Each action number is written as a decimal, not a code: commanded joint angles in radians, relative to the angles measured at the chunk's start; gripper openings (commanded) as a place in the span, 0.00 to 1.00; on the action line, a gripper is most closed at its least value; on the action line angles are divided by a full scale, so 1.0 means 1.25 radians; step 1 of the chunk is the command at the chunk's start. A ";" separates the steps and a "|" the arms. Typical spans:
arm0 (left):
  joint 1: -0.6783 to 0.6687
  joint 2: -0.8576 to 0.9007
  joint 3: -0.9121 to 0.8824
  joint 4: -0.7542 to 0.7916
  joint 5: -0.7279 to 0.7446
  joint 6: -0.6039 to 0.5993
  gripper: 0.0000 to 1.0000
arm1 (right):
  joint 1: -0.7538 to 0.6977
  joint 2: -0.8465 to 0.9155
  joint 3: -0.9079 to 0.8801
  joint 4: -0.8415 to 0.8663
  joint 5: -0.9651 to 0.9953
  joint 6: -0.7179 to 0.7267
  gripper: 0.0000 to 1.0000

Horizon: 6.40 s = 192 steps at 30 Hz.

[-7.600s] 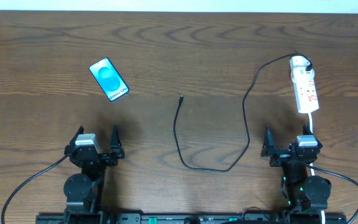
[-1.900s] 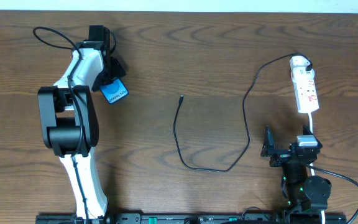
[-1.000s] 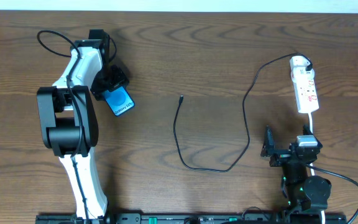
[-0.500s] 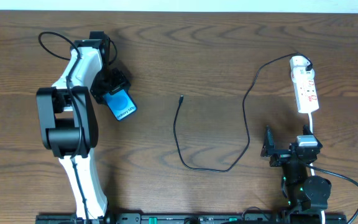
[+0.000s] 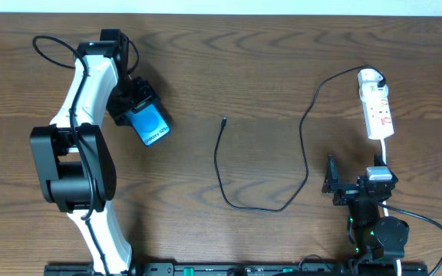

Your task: Plug charger to phone and switch on socket

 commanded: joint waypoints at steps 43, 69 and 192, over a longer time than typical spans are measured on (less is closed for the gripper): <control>-0.070 -0.016 0.002 -0.003 0.615 -0.374 0.63 | 0.012 -0.005 -0.001 -0.004 0.004 0.009 0.99; -0.074 -0.016 0.002 -0.003 0.746 -0.471 0.61 | 0.012 -0.005 -0.001 -0.004 0.004 0.009 0.99; -0.136 -0.016 0.002 0.174 0.415 -0.546 0.60 | 0.011 0.664 0.338 0.135 -0.408 0.188 0.99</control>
